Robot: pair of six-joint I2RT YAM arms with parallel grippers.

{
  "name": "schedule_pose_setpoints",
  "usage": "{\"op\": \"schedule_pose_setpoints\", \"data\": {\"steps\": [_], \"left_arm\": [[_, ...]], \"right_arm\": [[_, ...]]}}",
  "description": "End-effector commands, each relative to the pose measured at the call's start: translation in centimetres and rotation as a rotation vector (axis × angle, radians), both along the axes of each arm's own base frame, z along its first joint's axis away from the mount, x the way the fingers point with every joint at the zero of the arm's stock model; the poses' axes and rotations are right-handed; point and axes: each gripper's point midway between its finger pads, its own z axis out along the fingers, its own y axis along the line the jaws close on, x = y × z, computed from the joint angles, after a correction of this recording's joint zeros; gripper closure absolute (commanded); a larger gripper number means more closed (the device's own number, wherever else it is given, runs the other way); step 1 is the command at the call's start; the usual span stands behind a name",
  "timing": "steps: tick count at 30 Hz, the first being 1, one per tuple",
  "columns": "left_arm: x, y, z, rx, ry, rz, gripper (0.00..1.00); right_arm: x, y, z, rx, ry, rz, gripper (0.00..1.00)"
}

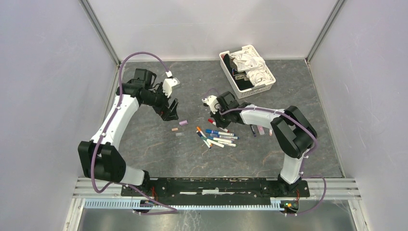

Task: Open the pen caps

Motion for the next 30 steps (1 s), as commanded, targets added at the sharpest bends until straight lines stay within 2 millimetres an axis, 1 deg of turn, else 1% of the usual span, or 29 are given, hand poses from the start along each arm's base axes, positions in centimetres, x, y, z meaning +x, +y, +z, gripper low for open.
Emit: {"op": "schedule_pose_setpoints", "data": {"steps": [1,3,5,8,10,12,15,19,21,23,27,28,30], "left_arm": [[-1.8,-1.4,1.7,-0.066,-0.053,-0.145,0.04],[-3.4,-1.9,1.5,-0.099,-0.051,-0.233,0.06],[-4.9,-2.3,1.4,-0.130,-0.065,-0.320,0.04],[-6.1,-2.8,1.7,-0.168,-0.103,-0.403,0.02],[-6.5,-3.2,2.0,-0.188,-0.118,-0.438,0.01],[-6.5,-3.3,1.7,-0.182,-0.125,-0.460,0.01],[-6.4,-3.5,1.6,-0.170,-0.144,-0.488,0.01],[-5.6,-3.6,2.2,-0.150,-0.207,-0.512,0.05],[-5.2,-3.6,2.4,-0.135,-0.238,-0.522,0.07],[-5.4,-3.8,2.4,-0.116,-0.253,-0.549,0.09],[-6.5,-4.4,1.2,-0.051,-0.259,-0.631,0.09],[-6.7,-4.7,1.0,-0.043,-0.265,-0.651,0.11],[-7.0,-5.3,0.6,-0.024,-0.272,-0.672,0.16]], "right_arm": [[1.3,0.9,2.6,0.035,-0.039,0.005,1.00],[1.4,1.5,4.7,0.082,-0.060,0.005,1.00],[1.2,2.3,7.0,0.146,-0.072,0.015,1.00],[-0.5,4.5,10.4,0.288,-0.030,0.108,1.00],[-2.4,6.0,12.1,0.375,0.041,0.193,1.00],[-4.2,7.1,13.2,0.442,0.119,0.275,1.00],[-6.4,8.2,14.5,0.532,0.213,0.360,1.00],[-8.2,9.4,15.9,0.591,0.284,0.433,1.00],[-8.7,9.9,16.6,0.611,0.295,0.454,1.00],[-8.9,10.3,17.0,0.626,0.303,0.477,1.00],[-9.5,11.1,17.3,0.654,0.367,0.483,1.00],[-9.6,11.2,17.3,0.661,0.384,0.485,1.00],[-9.8,11.5,17.2,0.676,0.416,0.494,1.00]]}}
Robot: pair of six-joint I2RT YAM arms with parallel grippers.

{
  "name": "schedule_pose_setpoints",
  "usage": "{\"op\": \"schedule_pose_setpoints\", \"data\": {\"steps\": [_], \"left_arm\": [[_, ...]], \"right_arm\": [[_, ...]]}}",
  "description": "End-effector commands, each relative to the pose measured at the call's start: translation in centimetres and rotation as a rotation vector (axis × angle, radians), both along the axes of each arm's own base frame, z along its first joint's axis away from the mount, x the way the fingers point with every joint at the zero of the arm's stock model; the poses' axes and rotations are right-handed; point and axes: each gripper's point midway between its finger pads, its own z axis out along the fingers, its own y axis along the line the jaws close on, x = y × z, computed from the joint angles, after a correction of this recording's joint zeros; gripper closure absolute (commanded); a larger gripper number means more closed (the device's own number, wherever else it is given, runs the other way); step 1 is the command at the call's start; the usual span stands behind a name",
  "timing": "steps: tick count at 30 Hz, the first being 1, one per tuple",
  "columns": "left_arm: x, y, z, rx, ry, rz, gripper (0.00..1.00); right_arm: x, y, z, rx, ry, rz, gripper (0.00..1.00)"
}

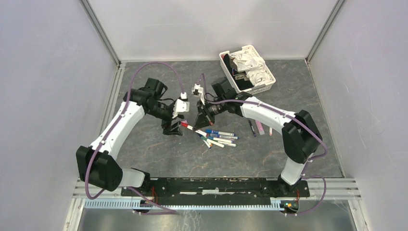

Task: Open the pen caps

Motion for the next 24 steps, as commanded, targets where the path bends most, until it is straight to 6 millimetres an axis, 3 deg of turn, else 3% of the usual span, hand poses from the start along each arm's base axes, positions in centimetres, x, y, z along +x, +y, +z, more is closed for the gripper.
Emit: {"op": "schedule_pose_setpoints", "data": {"steps": [1,6,11,15,18,22,24], "left_arm": [[-0.2,-1.1,0.3,0.029,-0.129,-0.089,0.21],[0.1,-1.9,-0.4,0.117,-0.219,-0.125,0.46],[0.4,-1.5,-1.8,0.226,-0.271,-0.147,0.76],[0.8,-1.1,-2.4,0.268,-0.302,-0.138,0.95],[1.0,-1.2,-1.9,0.270,-0.327,-0.132,0.98],[1.0,-1.9,-1.0,0.237,-0.326,-0.124,0.98],[0.9,-2.2,-0.6,0.215,-0.326,-0.117,0.98]], "right_arm": [[-0.5,1.3,1.8,0.077,0.062,0.061,1.00],[-0.4,1.5,1.5,0.067,0.091,0.064,1.00],[-0.6,1.4,1.3,0.066,0.099,0.074,1.00],[-0.7,1.3,0.7,0.050,0.111,0.077,1.00],[-0.5,1.3,0.1,0.031,0.118,0.064,0.99],[-0.6,1.9,0.1,0.056,0.154,0.054,0.64],[-0.7,2.3,0.2,0.071,0.179,0.048,0.57]]}}
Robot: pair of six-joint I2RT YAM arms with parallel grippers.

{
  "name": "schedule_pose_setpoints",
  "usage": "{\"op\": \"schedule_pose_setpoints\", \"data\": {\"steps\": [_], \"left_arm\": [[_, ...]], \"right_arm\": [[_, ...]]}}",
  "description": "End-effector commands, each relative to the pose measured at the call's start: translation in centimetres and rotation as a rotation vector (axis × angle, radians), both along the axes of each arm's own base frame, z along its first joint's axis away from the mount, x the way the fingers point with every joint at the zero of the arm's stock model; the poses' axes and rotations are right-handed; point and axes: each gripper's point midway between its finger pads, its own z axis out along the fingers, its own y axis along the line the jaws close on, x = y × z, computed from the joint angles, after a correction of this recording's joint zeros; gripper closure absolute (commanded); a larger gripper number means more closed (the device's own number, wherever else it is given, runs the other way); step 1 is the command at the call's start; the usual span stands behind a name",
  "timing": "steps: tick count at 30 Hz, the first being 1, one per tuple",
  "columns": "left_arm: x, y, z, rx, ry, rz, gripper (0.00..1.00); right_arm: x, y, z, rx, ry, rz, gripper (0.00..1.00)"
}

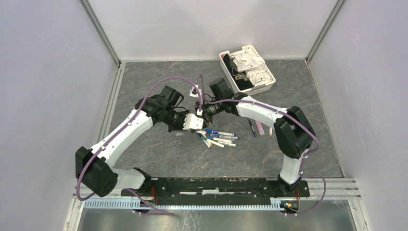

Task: Open the pen caps

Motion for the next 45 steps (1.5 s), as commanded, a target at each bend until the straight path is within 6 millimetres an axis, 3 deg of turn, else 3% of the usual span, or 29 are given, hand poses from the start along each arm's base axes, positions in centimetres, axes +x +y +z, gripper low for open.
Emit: {"op": "schedule_pose_setpoints", "data": {"steps": [1,6,9,11,13,15,18,21,27,33,38,39,42,45], "left_arm": [[1.3,-0.8,2.2,-0.056,-0.089,0.013,0.98],[1.1,-1.4,3.1,-0.101,-0.076,0.026,0.98],[0.9,-1.4,3.2,-0.104,-0.066,0.026,0.98],[0.7,-1.2,2.8,-0.086,-0.054,0.017,0.97],[0.7,-0.7,2.3,-0.050,-0.043,0.019,0.75],[0.6,0.1,1.5,0.002,-0.035,0.011,0.59],[0.6,0.9,1.0,0.052,-0.051,-0.011,0.56],[0.8,0.8,1.1,0.049,-0.067,-0.027,0.59],[0.8,-0.1,1.0,0.003,-0.062,-0.042,0.77],[-0.2,-0.4,0.4,-0.016,-0.016,-0.061,0.74],[-0.2,-0.7,0.3,-0.023,-0.010,-0.073,0.64],[-0.1,-0.7,0.4,-0.019,-0.009,-0.073,0.67],[0.3,-0.2,0.0,0.019,-0.023,-0.071,0.91],[0.6,0.9,-0.8,0.077,-0.043,-0.066,0.98]], "right_arm": [[-0.2,1.5,1.8,0.088,0.034,0.012,0.55],[-0.5,1.7,1.6,0.126,0.069,0.014,0.58],[-0.8,1.6,1.5,0.128,0.075,0.024,0.66],[-0.8,1.6,1.8,0.131,0.074,0.034,0.81],[-0.5,1.6,2.1,0.132,0.052,0.037,0.91],[-0.5,1.3,1.8,0.099,0.053,0.035,1.00],[-0.7,1.0,1.2,0.077,0.053,0.038,1.00],[-0.7,0.9,1.0,0.072,0.057,0.038,1.00],[-0.5,1.2,1.2,0.074,0.062,0.032,1.00],[-0.2,1.5,1.2,0.079,0.075,0.033,1.00],[0.4,2.1,1.4,0.085,0.078,0.031,1.00],[0.5,2.1,1.4,0.084,0.078,0.031,1.00],[0.4,1.9,1.1,0.072,0.070,0.033,1.00],[0.5,1.0,0.5,0.046,0.065,0.021,1.00]]}}
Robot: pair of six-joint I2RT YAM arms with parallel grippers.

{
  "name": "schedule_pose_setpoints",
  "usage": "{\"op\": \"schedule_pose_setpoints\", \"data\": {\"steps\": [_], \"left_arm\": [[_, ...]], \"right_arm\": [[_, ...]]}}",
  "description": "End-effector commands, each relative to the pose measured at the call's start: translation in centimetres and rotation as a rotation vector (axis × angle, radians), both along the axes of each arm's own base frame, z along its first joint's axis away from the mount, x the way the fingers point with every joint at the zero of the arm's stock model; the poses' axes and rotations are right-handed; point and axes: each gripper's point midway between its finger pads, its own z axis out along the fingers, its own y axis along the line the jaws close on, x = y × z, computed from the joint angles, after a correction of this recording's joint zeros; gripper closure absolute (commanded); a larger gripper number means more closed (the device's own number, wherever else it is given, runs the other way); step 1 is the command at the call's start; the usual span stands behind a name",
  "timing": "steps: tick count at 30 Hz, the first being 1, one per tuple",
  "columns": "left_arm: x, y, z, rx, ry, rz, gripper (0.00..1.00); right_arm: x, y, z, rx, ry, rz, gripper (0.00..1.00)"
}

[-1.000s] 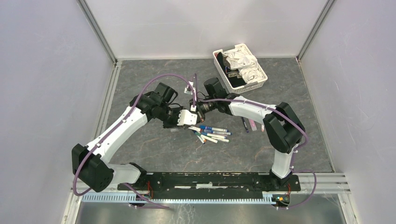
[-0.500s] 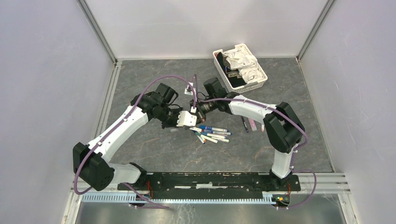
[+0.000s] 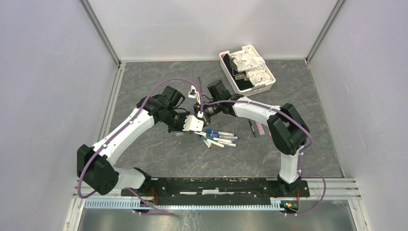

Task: Open the pen caps

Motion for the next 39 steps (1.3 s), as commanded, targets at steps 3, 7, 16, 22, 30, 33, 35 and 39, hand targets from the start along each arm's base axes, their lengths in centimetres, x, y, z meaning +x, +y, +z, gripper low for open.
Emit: {"op": "schedule_pose_setpoints", "data": {"steps": [3,7,16,22,30,33,35,39], "left_arm": [[1.1,2.0,-1.3,0.112,-0.065,-0.021,0.98],[2.7,4.4,-1.9,0.144,-0.076,0.014,0.98],[7.5,7.4,-1.5,0.086,-0.172,0.157,0.98],[6.8,4.5,-4.4,-0.030,-0.069,0.244,0.98],[6.4,2.7,-8.3,-0.056,0.073,0.284,0.98],[7.0,2.9,-9.4,-0.032,0.078,0.304,0.98],[7.5,3.1,-10.0,-0.017,0.068,0.319,0.98],[8.2,3.0,-10.8,-0.014,0.071,0.351,0.92]], "right_arm": [[1.1,-1.5,0.5,-0.019,-0.067,-0.018,1.00],[2.0,-4.7,-1.1,-0.141,-0.140,-0.079,1.00],[3.0,-11.2,-4.4,-0.284,-0.175,-0.217,1.00],[10.0,-19.8,-5.2,-0.501,-0.287,-0.684,1.00],[12.7,-31.4,-6.6,-0.690,-0.383,-1.212,1.00],[12.9,-33.3,-7.4,-0.749,-0.399,-1.279,1.00],[13.2,-34.7,-7.5,-0.768,-0.419,-1.355,1.00],[13.7,-36.0,-7.9,-0.793,-0.451,-1.427,1.00]]}}
